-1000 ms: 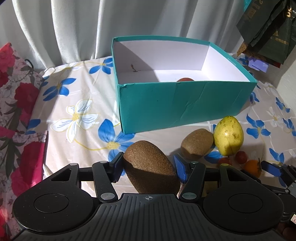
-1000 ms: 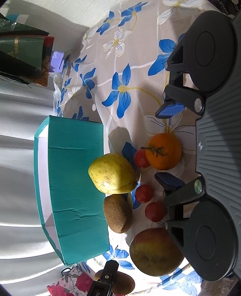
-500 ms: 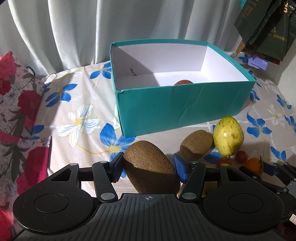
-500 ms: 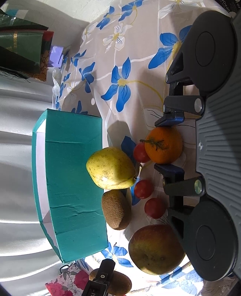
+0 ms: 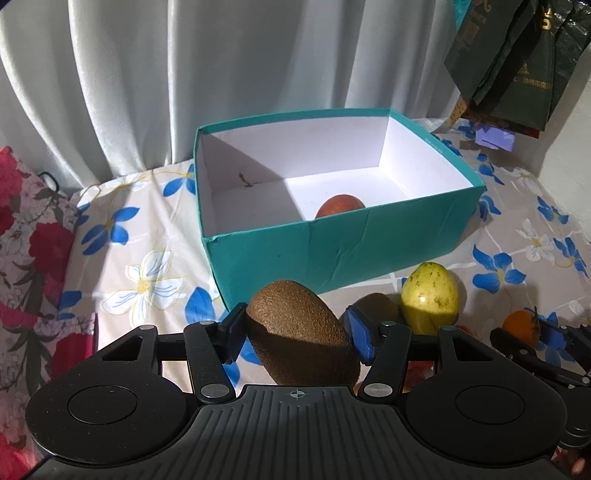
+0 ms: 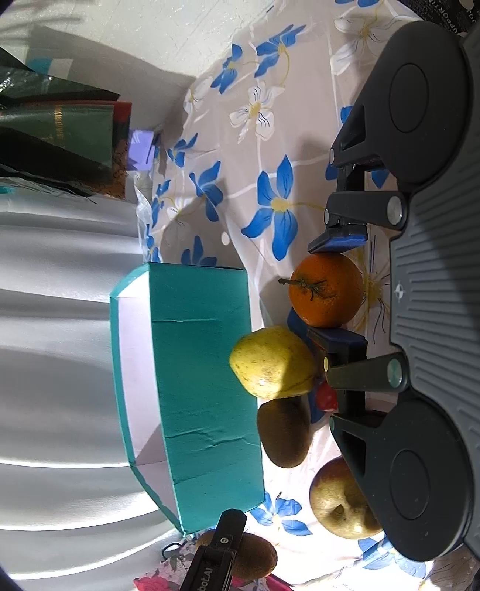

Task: Organize fruits
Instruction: 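Carry the kiwi into the box and open the left gripper while the right lifts the tangerine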

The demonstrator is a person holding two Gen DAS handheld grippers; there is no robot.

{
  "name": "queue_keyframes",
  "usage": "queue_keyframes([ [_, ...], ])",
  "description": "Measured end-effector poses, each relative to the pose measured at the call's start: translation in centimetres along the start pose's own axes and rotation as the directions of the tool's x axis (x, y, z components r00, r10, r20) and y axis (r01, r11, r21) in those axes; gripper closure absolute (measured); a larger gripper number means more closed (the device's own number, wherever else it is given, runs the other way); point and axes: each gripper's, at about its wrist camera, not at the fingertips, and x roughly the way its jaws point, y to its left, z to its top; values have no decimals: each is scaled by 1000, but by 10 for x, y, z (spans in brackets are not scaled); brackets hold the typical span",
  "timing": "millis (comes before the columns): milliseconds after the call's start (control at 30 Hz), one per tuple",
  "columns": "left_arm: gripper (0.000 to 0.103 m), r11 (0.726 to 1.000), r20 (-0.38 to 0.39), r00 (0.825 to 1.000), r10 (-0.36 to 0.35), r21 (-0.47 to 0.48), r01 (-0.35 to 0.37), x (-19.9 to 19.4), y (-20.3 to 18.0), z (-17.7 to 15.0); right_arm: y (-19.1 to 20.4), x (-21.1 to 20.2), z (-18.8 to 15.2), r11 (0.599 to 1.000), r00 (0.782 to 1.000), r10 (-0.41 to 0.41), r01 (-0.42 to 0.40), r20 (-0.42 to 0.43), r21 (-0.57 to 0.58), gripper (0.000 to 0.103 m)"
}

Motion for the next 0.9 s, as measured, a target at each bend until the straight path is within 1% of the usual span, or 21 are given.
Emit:
queue_keyframes([
  [167, 41, 1000, -2, 1000, -3, 8, 3, 1, -4, 1, 0, -5, 1, 1000, 1000, -3, 3, 8, 3, 62],
  [567, 41, 999, 29, 999, 22, 22, -22, -7, -7, 4, 3, -14, 5, 1000, 999, 2, -2, 45, -2, 62],
  [900, 41, 999, 43, 999, 28, 32, -29, -9, -11, 7, 2, -14, 8, 1000, 998, 15, -14, 57, -4, 62],
])
